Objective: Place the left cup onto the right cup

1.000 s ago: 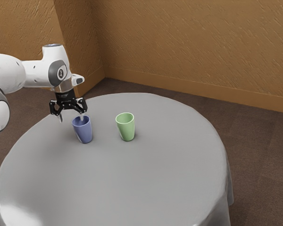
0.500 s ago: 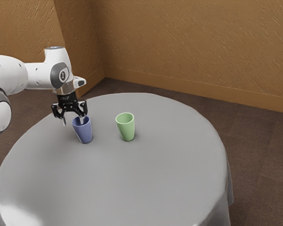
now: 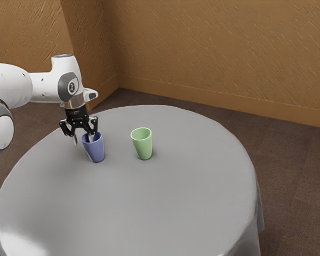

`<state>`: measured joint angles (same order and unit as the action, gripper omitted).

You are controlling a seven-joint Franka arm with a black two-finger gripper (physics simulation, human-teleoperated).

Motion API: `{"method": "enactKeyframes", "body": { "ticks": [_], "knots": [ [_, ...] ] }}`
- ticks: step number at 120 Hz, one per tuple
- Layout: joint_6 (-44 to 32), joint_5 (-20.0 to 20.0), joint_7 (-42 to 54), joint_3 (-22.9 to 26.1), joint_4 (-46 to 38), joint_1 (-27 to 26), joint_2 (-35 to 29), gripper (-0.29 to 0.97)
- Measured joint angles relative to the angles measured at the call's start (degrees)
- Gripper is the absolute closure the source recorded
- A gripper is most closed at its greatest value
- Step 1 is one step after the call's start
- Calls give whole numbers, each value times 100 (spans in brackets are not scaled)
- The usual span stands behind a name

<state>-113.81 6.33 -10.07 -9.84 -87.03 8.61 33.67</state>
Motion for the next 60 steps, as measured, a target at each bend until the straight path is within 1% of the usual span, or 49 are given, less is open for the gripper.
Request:
{"method": "enactKeyframes", "body": {
  "ticks": [60],
  "knots": [
    [0, 0, -4, 78, 12, 0, 23, 43]
  ]
}}
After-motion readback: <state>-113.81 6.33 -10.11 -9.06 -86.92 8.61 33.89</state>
